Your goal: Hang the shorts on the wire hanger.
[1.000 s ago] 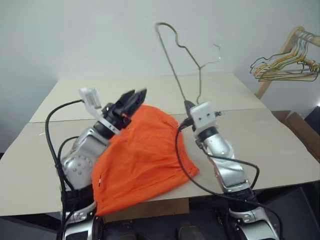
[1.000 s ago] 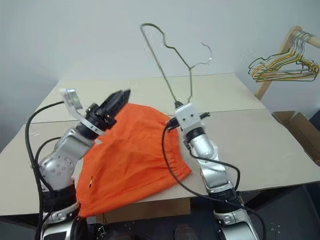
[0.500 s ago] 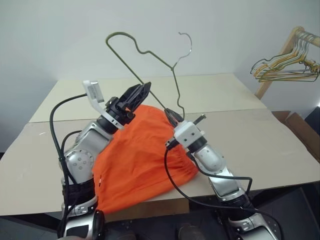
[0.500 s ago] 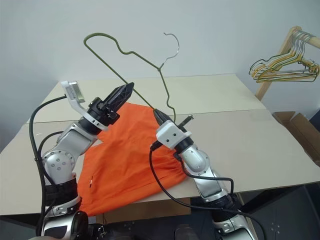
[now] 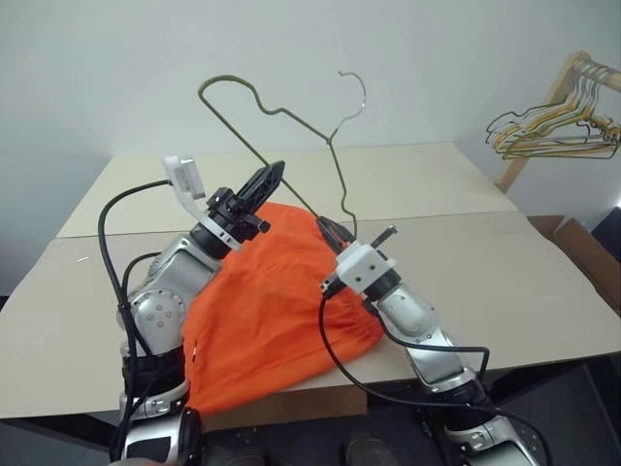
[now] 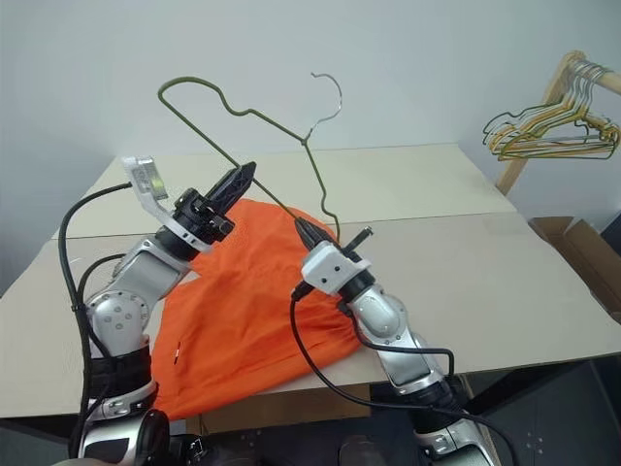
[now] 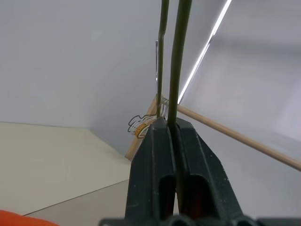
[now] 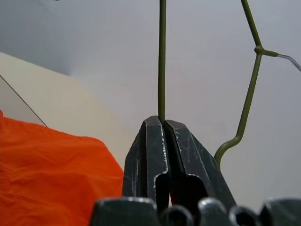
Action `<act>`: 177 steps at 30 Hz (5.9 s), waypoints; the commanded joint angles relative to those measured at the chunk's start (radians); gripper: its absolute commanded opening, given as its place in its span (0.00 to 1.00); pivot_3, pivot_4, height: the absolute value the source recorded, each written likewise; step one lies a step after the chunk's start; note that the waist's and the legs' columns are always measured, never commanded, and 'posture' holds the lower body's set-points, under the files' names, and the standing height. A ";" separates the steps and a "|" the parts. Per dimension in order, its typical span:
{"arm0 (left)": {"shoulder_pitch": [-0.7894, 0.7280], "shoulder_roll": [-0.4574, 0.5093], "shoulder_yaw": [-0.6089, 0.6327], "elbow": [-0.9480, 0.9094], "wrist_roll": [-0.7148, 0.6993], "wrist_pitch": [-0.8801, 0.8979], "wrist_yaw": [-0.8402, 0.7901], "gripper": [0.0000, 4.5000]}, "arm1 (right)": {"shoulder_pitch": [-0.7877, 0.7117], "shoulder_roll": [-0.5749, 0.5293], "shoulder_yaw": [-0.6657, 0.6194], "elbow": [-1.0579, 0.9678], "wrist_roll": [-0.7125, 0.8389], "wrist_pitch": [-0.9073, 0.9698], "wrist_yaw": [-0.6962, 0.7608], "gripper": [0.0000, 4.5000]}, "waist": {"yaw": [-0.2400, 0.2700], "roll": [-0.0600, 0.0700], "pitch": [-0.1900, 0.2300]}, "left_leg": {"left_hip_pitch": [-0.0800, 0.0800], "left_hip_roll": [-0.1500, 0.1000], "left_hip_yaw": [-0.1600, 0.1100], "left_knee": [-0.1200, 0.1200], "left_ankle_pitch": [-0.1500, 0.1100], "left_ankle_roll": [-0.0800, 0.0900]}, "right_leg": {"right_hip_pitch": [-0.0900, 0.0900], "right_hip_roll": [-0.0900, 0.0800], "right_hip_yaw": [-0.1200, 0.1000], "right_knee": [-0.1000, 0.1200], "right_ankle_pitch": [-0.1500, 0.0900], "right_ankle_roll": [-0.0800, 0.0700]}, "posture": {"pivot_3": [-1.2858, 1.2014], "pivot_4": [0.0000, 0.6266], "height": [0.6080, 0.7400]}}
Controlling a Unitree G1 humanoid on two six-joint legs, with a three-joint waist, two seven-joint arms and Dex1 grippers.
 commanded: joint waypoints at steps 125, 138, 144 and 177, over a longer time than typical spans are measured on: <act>0.355 0.512 -0.249 -0.021 0.503 -0.210 -0.719 0.99 | -0.020 -0.832 -0.141 0.487 0.984 1.477 1.303 0.00 | 0.029 0.000 0.003 | 0.002 0.003 0.003 0.000 -0.001 0.002 | 0.000 0.005 0.002 -0.002 -0.001 0.000 | 0.48 0.00 1.00; 0.372 0.509 -0.263 -0.045 0.507 -0.202 -0.692 0.99 | -0.074 -0.792 -0.095 0.636 0.871 1.439 1.279 0.00 | 0.030 0.000 0.003 | 0.002 0.003 0.003 0.000 -0.001 0.002 | 0.000 0.005 0.002 -0.002 0.000 -0.001 | 0.49 0.00 1.00; 0.377 0.510 -0.266 -0.047 0.507 -0.205 -0.687 0.99 | -0.069 -0.807 -0.078 0.610 0.868 1.417 1.349 0.00 | 0.030 0.000 0.003 | 0.002 0.003 0.003 0.000 -0.001 0.002 | 0.000 0.005 0.002 -0.001 0.000 -0.001 | 0.49 0.00 1.00; 0.394 0.498 -0.329 -0.028 0.626 -0.260 -0.656 0.99 | -0.396 -0.727 0.342 0.843 1.021 1.225 1.402 0.00 | 0.035 0.001 0.003 | 0.002 0.003 0.002 0.001 -0.001 0.002 | 0.000 0.005 0.002 -0.001 0.000 -0.002 | 0.51 0.00 1.00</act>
